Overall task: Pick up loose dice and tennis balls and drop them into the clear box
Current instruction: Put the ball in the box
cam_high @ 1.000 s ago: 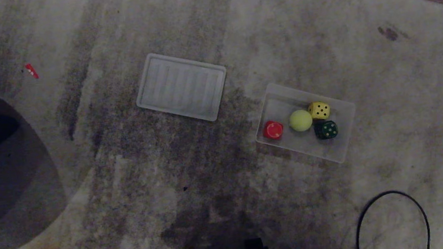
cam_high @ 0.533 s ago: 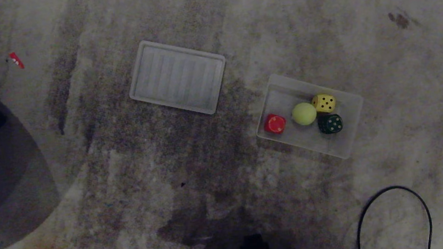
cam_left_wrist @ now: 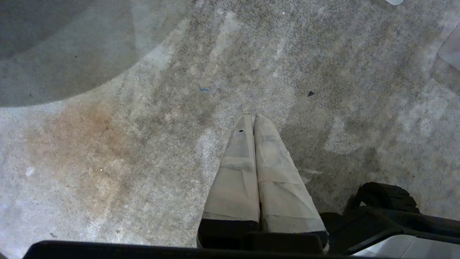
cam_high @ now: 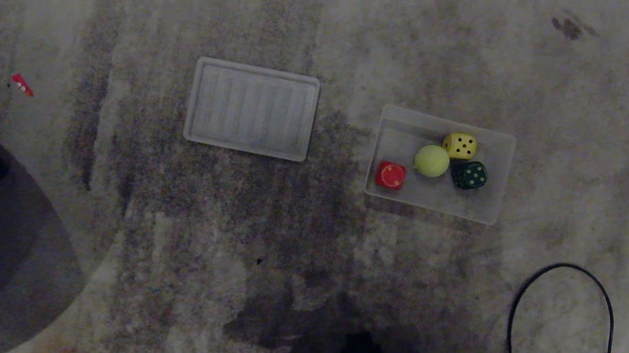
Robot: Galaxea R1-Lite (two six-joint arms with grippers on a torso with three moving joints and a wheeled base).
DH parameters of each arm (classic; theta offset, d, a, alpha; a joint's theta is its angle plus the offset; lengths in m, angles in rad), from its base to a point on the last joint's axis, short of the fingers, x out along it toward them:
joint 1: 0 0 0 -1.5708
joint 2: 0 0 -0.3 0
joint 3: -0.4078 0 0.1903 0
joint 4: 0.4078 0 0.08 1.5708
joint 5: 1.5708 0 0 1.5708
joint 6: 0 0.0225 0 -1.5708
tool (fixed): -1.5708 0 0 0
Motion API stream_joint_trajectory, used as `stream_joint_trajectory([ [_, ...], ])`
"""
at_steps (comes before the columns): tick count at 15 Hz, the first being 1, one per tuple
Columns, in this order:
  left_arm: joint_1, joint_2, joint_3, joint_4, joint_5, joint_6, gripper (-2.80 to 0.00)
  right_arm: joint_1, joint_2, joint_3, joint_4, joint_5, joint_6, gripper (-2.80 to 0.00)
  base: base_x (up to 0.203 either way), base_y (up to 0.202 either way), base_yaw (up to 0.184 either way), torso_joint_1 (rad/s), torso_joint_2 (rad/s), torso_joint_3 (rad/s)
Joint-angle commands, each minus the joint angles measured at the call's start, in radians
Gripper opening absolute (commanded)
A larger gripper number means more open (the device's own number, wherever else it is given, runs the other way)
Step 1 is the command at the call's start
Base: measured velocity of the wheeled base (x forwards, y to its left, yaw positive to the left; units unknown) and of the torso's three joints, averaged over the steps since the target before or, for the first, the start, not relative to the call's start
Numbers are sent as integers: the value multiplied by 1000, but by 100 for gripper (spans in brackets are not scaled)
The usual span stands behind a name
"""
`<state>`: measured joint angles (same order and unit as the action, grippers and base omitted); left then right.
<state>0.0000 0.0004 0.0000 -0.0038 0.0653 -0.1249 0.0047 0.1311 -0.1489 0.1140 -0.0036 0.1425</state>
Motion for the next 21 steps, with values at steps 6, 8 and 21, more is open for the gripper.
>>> stream_joint_trajectory([
  [6,0,0,2,-1,1,-1,-280,20,909,-158,-371,4,239,-280,0,0,0,0,0,0],
  [8,0,0,2,-1,1,-1,-280,55,1157,-189,-598,4,277,-280,0,0,0,0,0,0],
  [21,0,0,2,-1,1,-1,-280,191,1905,-718,-1355,78,642,-280,0,0,0,0,0,0],
])
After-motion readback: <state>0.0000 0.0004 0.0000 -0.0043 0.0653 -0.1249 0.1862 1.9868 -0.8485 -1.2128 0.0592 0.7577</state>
